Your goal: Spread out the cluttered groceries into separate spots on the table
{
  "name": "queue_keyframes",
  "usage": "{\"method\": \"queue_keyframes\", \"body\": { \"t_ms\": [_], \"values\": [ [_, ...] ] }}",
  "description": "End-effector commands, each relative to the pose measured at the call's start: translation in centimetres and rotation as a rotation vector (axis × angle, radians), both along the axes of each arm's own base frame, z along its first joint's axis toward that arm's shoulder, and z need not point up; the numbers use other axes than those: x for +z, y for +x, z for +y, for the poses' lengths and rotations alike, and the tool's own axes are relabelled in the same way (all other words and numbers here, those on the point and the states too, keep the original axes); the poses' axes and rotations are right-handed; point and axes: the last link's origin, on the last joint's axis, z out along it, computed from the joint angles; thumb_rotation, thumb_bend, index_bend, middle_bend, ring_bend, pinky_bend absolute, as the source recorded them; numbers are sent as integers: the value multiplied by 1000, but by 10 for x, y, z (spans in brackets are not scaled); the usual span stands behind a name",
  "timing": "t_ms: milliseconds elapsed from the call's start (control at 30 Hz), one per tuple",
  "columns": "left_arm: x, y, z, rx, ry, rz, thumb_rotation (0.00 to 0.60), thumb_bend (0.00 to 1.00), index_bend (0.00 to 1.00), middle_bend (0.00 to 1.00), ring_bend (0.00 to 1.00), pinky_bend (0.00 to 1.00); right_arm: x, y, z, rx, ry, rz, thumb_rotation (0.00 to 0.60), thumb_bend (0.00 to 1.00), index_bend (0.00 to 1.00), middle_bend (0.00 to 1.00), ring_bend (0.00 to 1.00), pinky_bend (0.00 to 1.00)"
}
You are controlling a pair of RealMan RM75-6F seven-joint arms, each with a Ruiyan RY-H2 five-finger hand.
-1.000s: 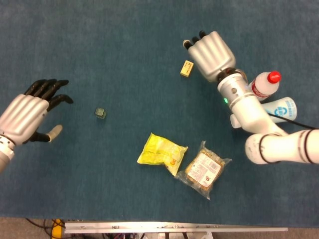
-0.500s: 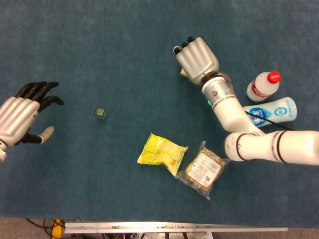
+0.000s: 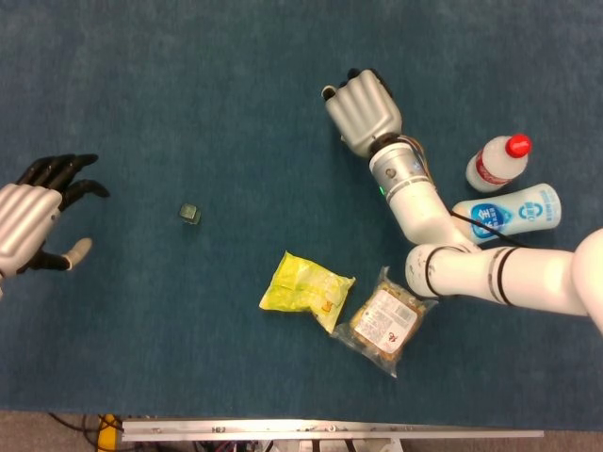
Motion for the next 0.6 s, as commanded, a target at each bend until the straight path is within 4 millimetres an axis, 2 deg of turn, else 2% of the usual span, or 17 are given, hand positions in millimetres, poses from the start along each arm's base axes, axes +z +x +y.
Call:
{"method": "queue_keyframes", "body": {
  "t_ms": [33,167,367,600],
  "values": [
    [0,-1,0,3,1,-1,600,358,252,52,0,44,-2,0,-1,-10,-1,6,600,154,245,438,278,499],
    [0,-2,0,7,1,-2,600,357,252,52,0,44,-3,-2,-2,-24,-8,17,600,153,247,407,266,468],
    [0,-4,1,17,2,-1,600,358,252,48,0,44,-3,-5,-5,-45,-4,34,600,153,303,340,215,411],
    [1,-5,1,19,4,-5,600,358,252,46,0,44,-4,-6,-5,-57,2,19,600,123,349,324,200,400]
  ]
}}
